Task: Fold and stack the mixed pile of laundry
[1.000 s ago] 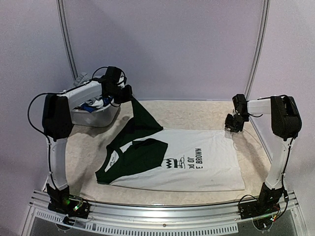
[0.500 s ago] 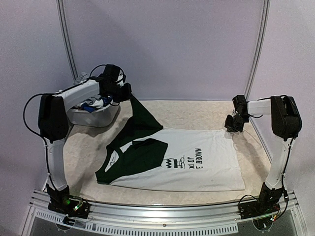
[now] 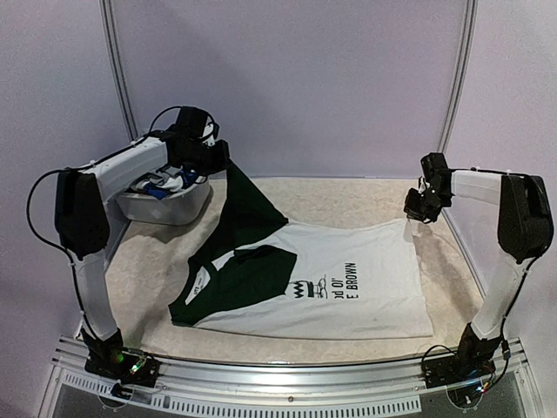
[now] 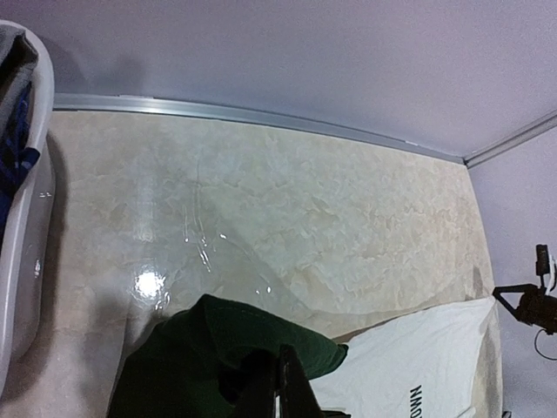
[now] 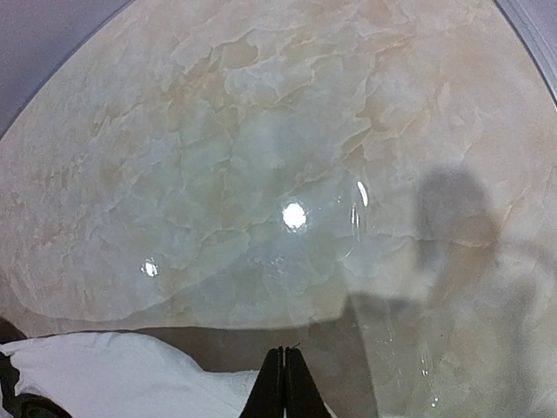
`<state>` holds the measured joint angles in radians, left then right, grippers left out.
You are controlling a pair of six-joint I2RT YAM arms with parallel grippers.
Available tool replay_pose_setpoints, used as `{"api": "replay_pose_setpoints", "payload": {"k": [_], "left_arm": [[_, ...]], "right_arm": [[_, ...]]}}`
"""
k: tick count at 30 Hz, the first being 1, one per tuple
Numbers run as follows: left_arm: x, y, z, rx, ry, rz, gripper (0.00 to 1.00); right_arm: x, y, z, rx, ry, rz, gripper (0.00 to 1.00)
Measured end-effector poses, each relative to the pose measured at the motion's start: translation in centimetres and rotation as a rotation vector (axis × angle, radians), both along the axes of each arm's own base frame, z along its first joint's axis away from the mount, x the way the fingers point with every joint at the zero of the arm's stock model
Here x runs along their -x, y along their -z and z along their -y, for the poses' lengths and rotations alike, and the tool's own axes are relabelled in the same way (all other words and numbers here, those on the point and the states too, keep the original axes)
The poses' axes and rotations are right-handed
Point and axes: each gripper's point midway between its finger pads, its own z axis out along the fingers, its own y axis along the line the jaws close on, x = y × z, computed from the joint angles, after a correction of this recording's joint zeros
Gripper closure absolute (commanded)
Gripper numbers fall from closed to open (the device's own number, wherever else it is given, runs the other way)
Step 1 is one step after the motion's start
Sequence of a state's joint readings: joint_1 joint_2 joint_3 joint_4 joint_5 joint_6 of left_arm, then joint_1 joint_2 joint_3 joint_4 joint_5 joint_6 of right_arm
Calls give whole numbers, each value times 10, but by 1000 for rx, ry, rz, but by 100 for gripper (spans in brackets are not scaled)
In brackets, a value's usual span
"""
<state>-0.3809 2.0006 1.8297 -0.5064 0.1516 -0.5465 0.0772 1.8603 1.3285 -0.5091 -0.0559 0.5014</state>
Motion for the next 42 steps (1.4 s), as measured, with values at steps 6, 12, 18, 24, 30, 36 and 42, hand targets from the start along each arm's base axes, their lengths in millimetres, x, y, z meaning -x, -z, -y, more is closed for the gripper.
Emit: {"api": "replay_pose_setpoints", "payload": {"k": [6, 12, 18, 24, 30, 36, 42], "left_arm": [[8, 2, 2, -8, 4, -7, 100], [27, -2, -3, -24, -3, -10, 100], [65, -7, -10, -41, -2, -16, 100], [107, -8, -17, -54, 1, -16, 100], [142, -1, -29, -68, -5, -18, 100], [173, 13, -39, -81, -9, -34, 100], [198, 8, -47, -65, -12, -12, 100]], "right_arm": [[8, 1, 1, 5, -7, -6, 98], [30, 12, 3, 10, -7, -45, 99], [42, 0, 2, 1, -10, -15, 99], [59, -2, 3, -7, -9, 6, 99], [84, -2, 2, -28, -8, 10, 99], [101, -9, 2, -41, -3, 41, 99], [116, -12, 3, -47, -2, 60, 99]]}}
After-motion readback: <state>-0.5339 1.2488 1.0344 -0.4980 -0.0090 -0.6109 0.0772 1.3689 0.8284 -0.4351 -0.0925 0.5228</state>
